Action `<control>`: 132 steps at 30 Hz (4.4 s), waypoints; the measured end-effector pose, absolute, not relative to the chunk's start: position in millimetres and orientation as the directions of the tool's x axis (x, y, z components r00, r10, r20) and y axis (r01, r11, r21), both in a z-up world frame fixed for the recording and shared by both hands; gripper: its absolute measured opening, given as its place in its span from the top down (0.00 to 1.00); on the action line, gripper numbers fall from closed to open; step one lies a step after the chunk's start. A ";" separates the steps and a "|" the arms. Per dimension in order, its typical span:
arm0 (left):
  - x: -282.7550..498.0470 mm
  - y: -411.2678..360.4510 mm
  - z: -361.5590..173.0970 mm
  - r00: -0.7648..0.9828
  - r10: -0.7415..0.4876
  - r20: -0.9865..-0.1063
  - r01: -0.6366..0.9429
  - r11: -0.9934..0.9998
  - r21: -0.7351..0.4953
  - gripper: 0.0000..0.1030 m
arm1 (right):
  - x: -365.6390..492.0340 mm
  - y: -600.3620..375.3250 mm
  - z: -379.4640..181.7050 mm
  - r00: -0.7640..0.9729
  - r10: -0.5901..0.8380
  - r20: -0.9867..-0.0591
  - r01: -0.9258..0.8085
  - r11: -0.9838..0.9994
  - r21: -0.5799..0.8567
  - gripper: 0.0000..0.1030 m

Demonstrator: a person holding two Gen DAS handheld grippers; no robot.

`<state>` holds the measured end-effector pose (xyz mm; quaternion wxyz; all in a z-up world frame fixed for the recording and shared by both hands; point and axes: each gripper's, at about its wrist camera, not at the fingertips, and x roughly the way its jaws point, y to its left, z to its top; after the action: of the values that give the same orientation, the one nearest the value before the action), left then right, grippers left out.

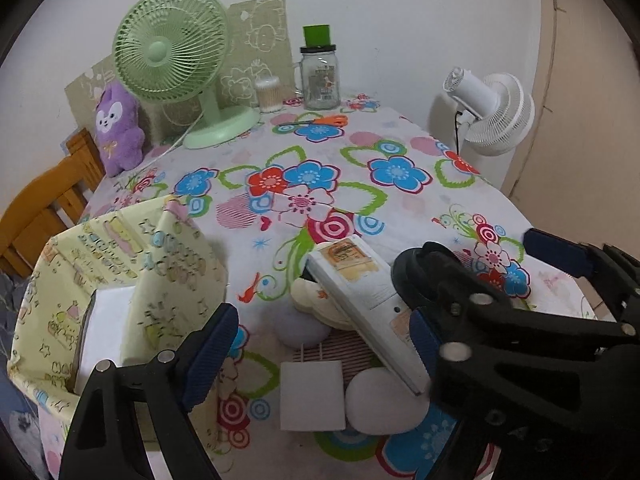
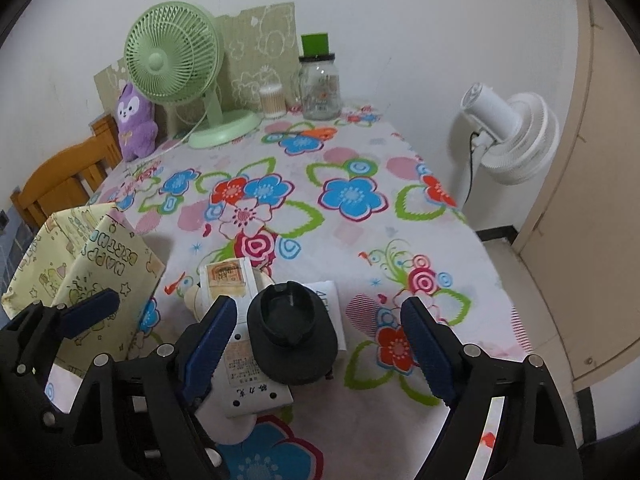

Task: Organize rigid objects
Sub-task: 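Grasp the white rectangular device with the left tool while the right tool grasps the black round puck, then carry the white device with the left tool while the right tool carries the black puck to the box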

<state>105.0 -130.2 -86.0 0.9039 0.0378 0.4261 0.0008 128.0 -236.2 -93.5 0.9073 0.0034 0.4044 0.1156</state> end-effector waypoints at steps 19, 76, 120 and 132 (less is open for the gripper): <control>126.0 -143.0 -103.9 0.568 -0.036 -0.823 0.058 0.998 -0.003 0.14 | 152.6 -238.1 -116.6 0.586 0.221 -0.779 -0.208 0.971 0.120 0.63; 92.4 -122.1 -75.0 0.645 -0.082 -0.760 0.093 0.995 -0.028 0.55 | 108.0 -239.0 -87.1 0.653 0.139 -0.744 -0.072 0.990 0.121 0.63; 55.8 -62.5 6.2 0.737 -0.089 -0.670 0.095 0.995 -0.028 0.55 | 70.2 -179.2 1.9 0.742 0.165 -0.650 -0.118 0.986 0.117 0.63; 56.4 -25.3 6.9 0.736 -0.071 -0.673 0.069 0.997 -0.030 0.55 | 73.0 -140.4 3.7 0.734 0.183 -0.654 -0.144 0.983 0.113 0.63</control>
<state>56.4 -25.3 6.9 0.9316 -0.0016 0.3615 -0.0375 73.0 -140.4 3.7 0.9307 0.0273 0.3541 0.0878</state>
